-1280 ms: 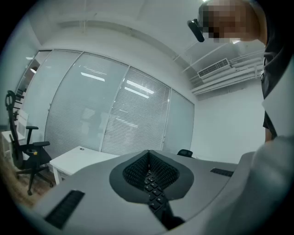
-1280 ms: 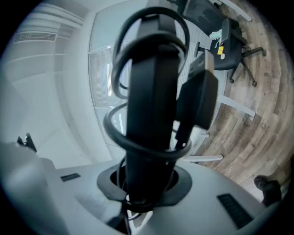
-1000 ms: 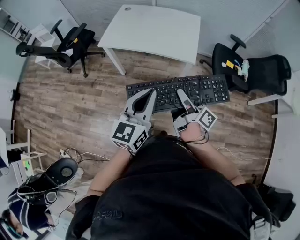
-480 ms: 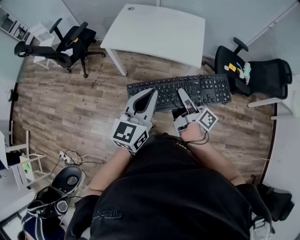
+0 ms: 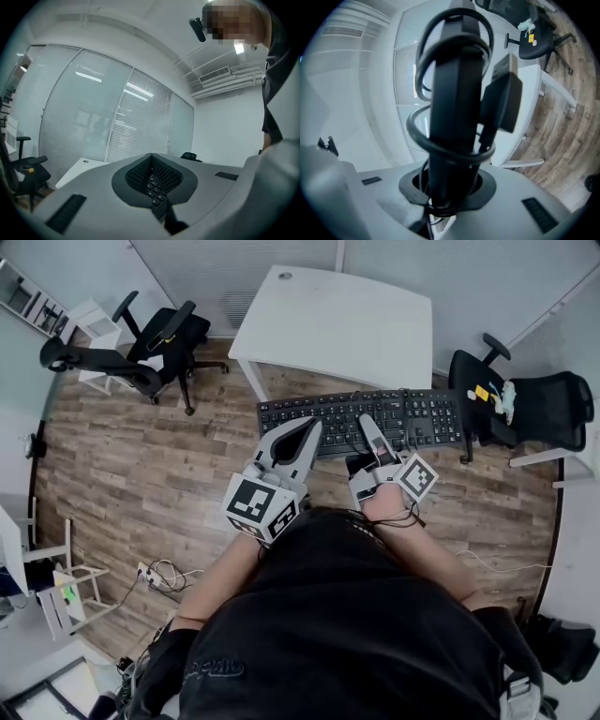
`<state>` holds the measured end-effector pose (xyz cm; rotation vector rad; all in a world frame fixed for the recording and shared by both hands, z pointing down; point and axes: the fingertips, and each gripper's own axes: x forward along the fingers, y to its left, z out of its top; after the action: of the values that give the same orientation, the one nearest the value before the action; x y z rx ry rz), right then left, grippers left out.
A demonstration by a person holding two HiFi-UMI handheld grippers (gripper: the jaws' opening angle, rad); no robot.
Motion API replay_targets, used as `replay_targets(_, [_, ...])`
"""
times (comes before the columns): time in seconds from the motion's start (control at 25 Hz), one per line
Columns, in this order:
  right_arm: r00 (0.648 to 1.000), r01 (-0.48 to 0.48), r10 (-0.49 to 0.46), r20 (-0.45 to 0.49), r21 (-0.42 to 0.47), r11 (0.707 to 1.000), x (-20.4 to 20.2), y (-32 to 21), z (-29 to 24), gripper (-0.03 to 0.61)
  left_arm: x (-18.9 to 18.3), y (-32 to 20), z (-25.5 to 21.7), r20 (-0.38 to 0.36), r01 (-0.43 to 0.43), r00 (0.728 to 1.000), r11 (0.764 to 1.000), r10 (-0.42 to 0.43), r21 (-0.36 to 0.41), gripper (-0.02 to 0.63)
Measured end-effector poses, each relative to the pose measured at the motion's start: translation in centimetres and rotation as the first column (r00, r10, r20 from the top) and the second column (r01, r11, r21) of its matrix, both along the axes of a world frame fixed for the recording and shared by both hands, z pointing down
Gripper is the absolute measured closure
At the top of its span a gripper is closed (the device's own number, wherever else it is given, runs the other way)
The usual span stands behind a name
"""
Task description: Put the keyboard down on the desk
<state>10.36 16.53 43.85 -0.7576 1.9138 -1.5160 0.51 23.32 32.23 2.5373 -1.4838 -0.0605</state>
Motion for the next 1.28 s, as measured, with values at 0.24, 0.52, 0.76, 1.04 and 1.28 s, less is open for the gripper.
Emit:
replay_targets(0.24, [1.000, -0.001, 0.001, 0.000, -0.018, 1.000, -3.6, 0.2, 0.4, 0.485, -3.7, -0.2, 0.4, -0.012, -0.006, 1.000, 1.000, 0.006, -0.014, 0.598])
replay_targets(0.52, [0.999, 0.019, -0.019, -0.034, -0.021, 1.000, -5.8, -0.4, 1.2, 0.485, -5.9, -0.5, 1.3, -0.020, 0.009, 1.000, 0.999, -0.009, -0.031, 0.598])
replay_targets(0.76, [0.998, 0.060, -0.061, -0.009, -0.062, 0.996, -8.7, -0.8, 2.5, 0.485, -8.2, -0.3, 2.1, -0.006, 0.052, 0.999, 0.997, -0.053, -0.051, 0.598])
replay_targets(1.04, [0.996, 0.090, -0.091, -0.006, -0.058, 0.994, -10.4, -2.7, 2.4, 0.485, -9.9, -1.6, 2.6, -0.012, 0.083, 0.996, 0.994, -0.084, -0.068, 0.598])
replay_targets(1.28, [0.996, 0.090, -0.090, -0.003, -0.069, 0.994, -10.2, -4.5, 2.9, 0.485, -9.7, -3.6, 3.4, -0.049, 0.056, 0.997, 0.993, -0.062, -0.105, 0.598])
